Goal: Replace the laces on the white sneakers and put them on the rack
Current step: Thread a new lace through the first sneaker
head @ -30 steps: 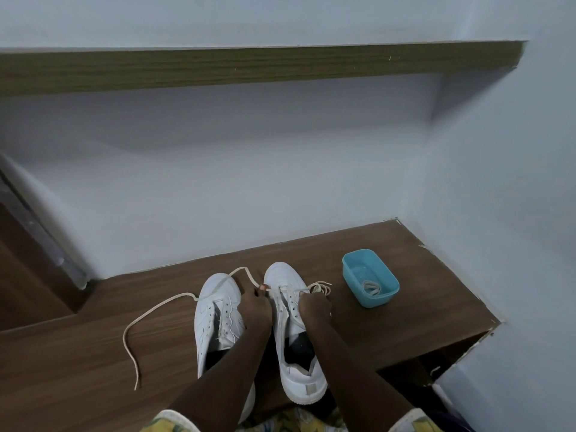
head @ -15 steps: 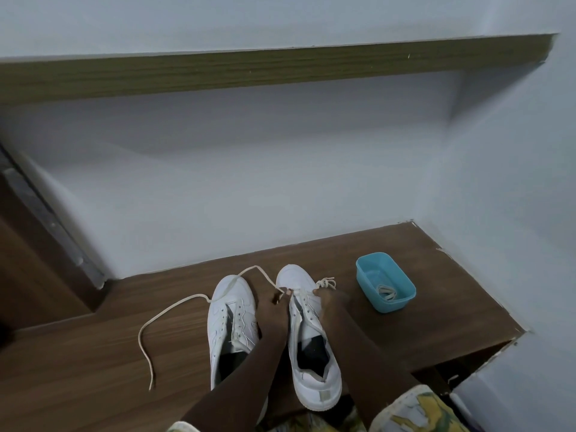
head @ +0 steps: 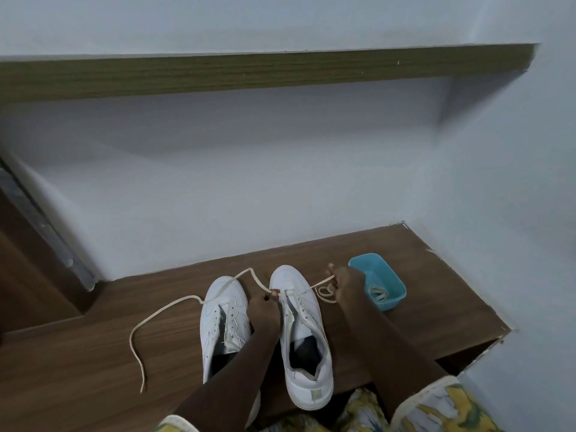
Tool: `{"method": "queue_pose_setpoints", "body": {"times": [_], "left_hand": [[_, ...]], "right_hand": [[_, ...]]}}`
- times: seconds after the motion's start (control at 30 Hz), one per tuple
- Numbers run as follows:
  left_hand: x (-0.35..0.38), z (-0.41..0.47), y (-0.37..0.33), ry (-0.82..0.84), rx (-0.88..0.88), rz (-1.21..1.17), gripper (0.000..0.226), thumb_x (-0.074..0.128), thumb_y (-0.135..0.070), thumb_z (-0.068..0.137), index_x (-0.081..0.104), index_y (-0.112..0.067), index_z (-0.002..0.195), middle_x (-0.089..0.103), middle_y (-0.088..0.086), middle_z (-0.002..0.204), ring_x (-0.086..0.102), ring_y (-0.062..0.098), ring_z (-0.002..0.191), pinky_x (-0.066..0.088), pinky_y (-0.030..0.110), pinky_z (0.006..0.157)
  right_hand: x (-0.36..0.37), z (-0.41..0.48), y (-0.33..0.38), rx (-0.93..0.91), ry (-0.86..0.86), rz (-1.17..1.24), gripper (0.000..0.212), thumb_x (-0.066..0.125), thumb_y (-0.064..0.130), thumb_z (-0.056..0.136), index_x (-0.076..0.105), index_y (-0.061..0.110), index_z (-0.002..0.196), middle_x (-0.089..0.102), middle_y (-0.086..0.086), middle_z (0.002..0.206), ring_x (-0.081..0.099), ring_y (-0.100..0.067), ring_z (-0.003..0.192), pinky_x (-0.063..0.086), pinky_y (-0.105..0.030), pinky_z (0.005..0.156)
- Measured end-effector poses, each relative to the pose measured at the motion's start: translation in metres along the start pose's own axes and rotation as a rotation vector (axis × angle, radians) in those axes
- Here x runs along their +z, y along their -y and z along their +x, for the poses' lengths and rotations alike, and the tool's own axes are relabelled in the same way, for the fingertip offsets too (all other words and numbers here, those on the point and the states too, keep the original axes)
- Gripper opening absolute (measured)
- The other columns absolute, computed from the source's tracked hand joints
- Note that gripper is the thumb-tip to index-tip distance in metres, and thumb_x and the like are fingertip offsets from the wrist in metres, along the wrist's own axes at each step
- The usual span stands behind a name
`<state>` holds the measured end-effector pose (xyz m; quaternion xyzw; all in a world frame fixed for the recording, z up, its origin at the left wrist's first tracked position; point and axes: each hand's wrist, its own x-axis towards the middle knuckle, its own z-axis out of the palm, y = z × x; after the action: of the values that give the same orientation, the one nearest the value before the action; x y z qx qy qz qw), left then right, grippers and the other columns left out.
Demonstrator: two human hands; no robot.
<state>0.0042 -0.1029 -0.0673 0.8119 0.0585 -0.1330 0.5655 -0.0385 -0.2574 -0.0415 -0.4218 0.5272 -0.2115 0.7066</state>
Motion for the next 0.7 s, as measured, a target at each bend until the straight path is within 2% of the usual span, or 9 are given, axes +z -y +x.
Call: {"method": "queue_pose_setpoints", "body": {"times": [0.1,0.17,0.27,0.33,0.43,0.53,0.57,0.63,0.7], "left_hand": [[0.0,0.001,0.001,0.005,-0.011,0.005,0.026,0.056,-0.017,0.094,0.065,0.006,0.09,0.061,0.015,0.084,0.052,0.026,0.079,0.038,0.03,0.072],[-0.001,0.002,0.001,0.008,-0.016,0.004,0.026,0.055,-0.018,0.094,0.064,0.007,0.091,0.062,0.017,0.086,0.055,0.028,0.082,0.04,0.032,0.073],[-0.001,0.002,-0.001,0.014,-0.026,0.01,0.026,0.054,-0.017,0.094,0.064,0.007,0.09,0.06,0.016,0.084,0.053,0.028,0.081,0.039,0.031,0.072],[-0.001,0.001,-0.003,0.013,-0.029,0.018,0.025,0.054,-0.016,0.095,0.063,0.006,0.089,0.059,0.015,0.084,0.05,0.026,0.079,0.036,0.03,0.071],[-0.002,-0.001,-0.005,0.013,-0.021,0.024,0.023,0.053,-0.016,0.095,0.057,0.002,0.081,0.058,0.015,0.081,0.049,0.025,0.076,0.035,0.029,0.07],[-0.001,-0.002,-0.007,0.012,-0.014,0.002,0.024,0.053,-0.018,0.095,0.056,-0.001,0.079,0.058,0.013,0.079,0.051,0.026,0.076,0.04,0.032,0.073],[-0.001,-0.002,-0.008,0.013,-0.012,-0.005,0.025,0.054,-0.019,0.095,0.058,-0.001,0.079,0.058,0.013,0.079,0.052,0.026,0.076,0.042,0.033,0.075],[-0.001,-0.003,-0.008,0.019,-0.007,-0.009,0.026,0.054,-0.02,0.095,0.062,0.0,0.081,0.06,0.013,0.078,0.054,0.027,0.077,0.044,0.035,0.076],[-0.002,-0.003,-0.006,0.029,-0.001,-0.015,0.026,0.055,-0.02,0.094,0.064,0.001,0.081,0.061,0.013,0.076,0.056,0.028,0.077,0.044,0.033,0.073]], "right_hand": [[-0.01,0.008,0.024,-0.09,0.056,0.034,0.023,0.052,0.004,0.092,0.048,0.014,0.071,0.059,0.0,0.056,0.052,-0.012,0.055,0.046,-0.022,0.051],[-0.012,0.009,0.039,-0.093,0.098,0.106,0.03,0.038,0.002,0.096,0.046,0.017,0.072,0.058,0.007,0.043,0.057,-0.007,0.048,0.046,-0.017,0.046],[-0.009,0.004,0.063,-0.193,0.07,0.175,0.033,0.032,-0.008,0.094,0.055,0.01,0.078,0.055,-0.003,0.064,0.055,-0.012,0.055,0.042,-0.017,0.047],[-0.009,-0.004,0.08,-0.299,0.057,0.126,0.027,0.038,-0.012,0.091,0.061,0.001,0.097,0.054,-0.006,0.071,0.052,-0.014,0.055,0.045,-0.016,0.045],[-0.013,-0.01,0.094,-0.403,0.101,-0.148,0.035,0.046,-0.012,0.089,0.058,0.005,0.117,0.06,-0.012,0.079,0.059,-0.018,0.057,0.051,-0.023,0.054],[-0.012,-0.021,0.105,-0.594,0.144,-0.655,0.048,0.05,-0.005,0.089,0.05,0.013,0.134,0.062,-0.018,0.109,0.067,-0.03,0.086,0.054,-0.035,0.084],[-0.012,-0.022,0.101,-0.693,0.115,-0.83,0.052,0.05,-0.001,0.091,0.045,0.017,0.139,0.062,-0.017,0.116,0.065,-0.031,0.098,0.051,-0.036,0.093],[-0.012,-0.025,0.089,-0.772,-0.027,-1.006,0.056,0.047,0.006,0.094,0.035,0.022,0.146,0.061,-0.016,0.119,0.058,-0.03,0.109,0.047,-0.036,0.097],[-0.014,-0.029,0.07,-0.68,-0.173,-1.103,0.048,0.044,0.01,0.096,0.036,0.015,0.143,0.057,-0.016,0.124,0.055,-0.03,0.115,0.045,-0.037,0.095]]}}
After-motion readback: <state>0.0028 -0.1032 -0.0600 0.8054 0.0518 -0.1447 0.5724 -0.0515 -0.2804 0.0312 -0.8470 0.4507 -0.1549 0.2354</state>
